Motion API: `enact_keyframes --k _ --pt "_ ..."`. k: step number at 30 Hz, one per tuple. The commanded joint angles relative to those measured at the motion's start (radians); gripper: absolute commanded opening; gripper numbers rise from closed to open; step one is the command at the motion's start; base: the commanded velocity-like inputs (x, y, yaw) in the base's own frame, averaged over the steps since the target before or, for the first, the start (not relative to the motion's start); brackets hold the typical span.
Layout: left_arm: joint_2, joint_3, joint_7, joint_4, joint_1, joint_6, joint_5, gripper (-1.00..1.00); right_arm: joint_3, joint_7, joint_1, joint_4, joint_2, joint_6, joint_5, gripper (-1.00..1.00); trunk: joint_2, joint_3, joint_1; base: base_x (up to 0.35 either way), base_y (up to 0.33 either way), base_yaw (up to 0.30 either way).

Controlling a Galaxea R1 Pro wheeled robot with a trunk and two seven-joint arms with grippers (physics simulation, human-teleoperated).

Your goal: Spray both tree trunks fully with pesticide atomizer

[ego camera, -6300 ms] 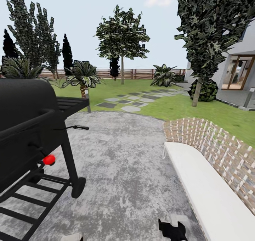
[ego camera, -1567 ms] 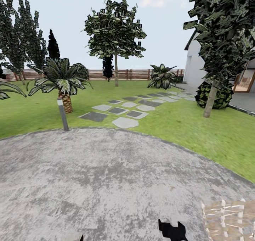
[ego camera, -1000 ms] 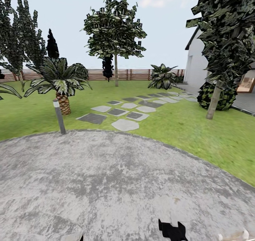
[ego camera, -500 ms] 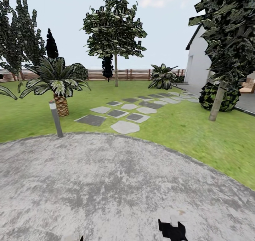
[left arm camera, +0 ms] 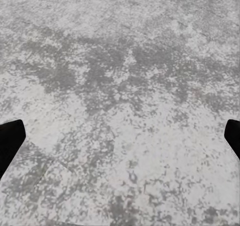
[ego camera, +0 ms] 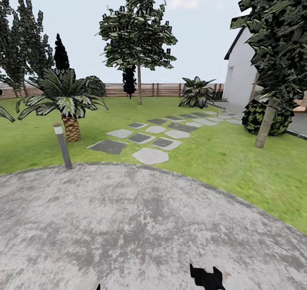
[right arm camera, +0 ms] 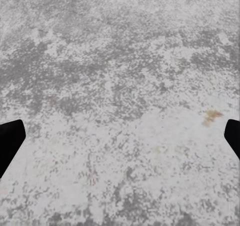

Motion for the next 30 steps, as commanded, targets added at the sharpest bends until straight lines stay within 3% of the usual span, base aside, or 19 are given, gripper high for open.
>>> enact_keyframes --k 1,16,30 --pt "0.0 -0.003 0.001 0.001 -0.001 -0.003 0.007 1.0 -0.004 0.0 -0.001 0.001 0.001 -0.004 0.0 1.0 0.0 -0.001 0.001 0.333 0.0 0.0" --pt "0.0 -0.003 0.001 0.002 -0.001 -0.003 0.007 1.0 -0.004 0.004 -0.001 0.001 0.003 -0.004 0.0 1.0 0.0 -0.001 0.001 0.333 0.0 -0.1" --pt "0.0 -0.003 0.001 0.001 -0.001 -0.003 0.007 1.0 -0.004 0.004 -0.001 0.001 0.003 -0.004 0.003 1.0 0.0 -0.001 0.001 0.334 0.0 -0.013"
